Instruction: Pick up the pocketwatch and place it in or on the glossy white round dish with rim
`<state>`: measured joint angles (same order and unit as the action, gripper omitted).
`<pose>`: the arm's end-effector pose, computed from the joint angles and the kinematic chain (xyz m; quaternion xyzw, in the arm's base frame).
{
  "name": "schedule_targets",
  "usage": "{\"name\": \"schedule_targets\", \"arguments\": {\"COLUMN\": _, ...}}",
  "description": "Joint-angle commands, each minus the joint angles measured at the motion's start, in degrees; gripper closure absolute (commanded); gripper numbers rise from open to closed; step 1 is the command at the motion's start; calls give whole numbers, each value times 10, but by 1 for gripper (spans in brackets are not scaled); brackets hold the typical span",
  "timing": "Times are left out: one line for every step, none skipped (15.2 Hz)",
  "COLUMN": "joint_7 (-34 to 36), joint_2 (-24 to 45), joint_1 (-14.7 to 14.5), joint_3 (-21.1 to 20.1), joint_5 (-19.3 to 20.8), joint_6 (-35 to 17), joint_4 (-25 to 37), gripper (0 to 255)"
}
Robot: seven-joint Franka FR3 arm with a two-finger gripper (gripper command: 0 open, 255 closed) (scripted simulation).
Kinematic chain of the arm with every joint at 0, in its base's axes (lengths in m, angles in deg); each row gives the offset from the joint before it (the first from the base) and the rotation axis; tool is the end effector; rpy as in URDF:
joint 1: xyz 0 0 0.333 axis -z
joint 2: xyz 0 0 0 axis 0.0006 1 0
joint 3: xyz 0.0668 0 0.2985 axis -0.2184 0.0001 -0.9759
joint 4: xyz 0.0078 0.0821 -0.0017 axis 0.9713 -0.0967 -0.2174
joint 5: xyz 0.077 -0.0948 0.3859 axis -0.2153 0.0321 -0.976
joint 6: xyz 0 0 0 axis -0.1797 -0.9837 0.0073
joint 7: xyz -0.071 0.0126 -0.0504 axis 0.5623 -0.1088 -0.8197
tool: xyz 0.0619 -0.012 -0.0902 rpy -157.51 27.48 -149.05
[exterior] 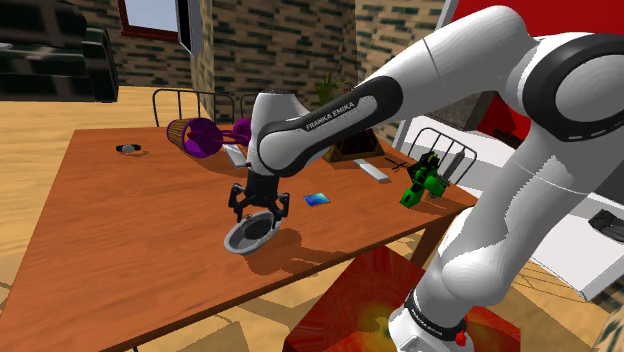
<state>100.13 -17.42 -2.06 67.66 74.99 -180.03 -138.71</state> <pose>0.4675 0.1631 0.3296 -0.8947 0.4434 0.0341 0.0428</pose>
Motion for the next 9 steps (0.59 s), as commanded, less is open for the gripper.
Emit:
{"name": "schedule_targets", "arguments": {"joint_7": 0, "joint_2": 1, "joint_1": 0, "joint_3": 0, "joint_5": 0, "joint_6": 0, "joint_4": -1, "gripper": 0}}
{"name": "schedule_targets", "arguments": {"joint_7": 0, "joint_2": 1, "joint_1": 0, "joint_3": 0, "joint_5": 0, "joint_6": -1, "joint_4": -1, "gripper": 0}}
{"name": "schedule_targets", "arguments": {"joint_7": 0, "joint_2": 0, "joint_1": 0, "joint_3": 0, "joint_5": 0, "joint_6": 3, "joint_4": 2, "gripper": 0}}
{"name": "schedule_targets", "arguments": {"joint_7": -1, "joint_2": -12, "joint_1": 1, "joint_3": 2, "joint_5": -1, "joint_6": 23, "joint_4": 10, "gripper": 0}}
{"name": "schedule_targets", "arguments": {"joint_7": -3, "joint_2": -24, "joint_1": 3, "joint_3": 4, "joint_5": -2, "joint_6": 44, "joint_4": 18, "gripper": 0}}
{"name": "schedule_targets", "arguments": {"joint_7": -4, "joint_2": -35, "joint_1": 4, "joint_3": 7, "joint_5": -3, "joint_6": 64, "joint_4": 28, "gripper": 0}}
{"name": "schedule_targets", "arguments": {"joint_7": -4, "joint_2": -43, "joint_1": 4, "joint_3": 8, "joint_5": -3, "joint_6": 80, "joint_4": 36, "gripper": 0}}
{"name": "schedule_targets", "arguments": {"joint_7": -4, "joint_2": -43, "joint_1": 4, "joint_3": 8, "joint_5": -3, "joint_6": 80, "joint_4": 36, "gripper": 0}}
{"name": "schedule_targets", "arguments": {"joint_7": -4, "joint_2": -43, "joint_1": 4, "joint_3": 8, "joint_5": -3, "joint_6": 80, "joint_4": 36, "gripper": 0}}
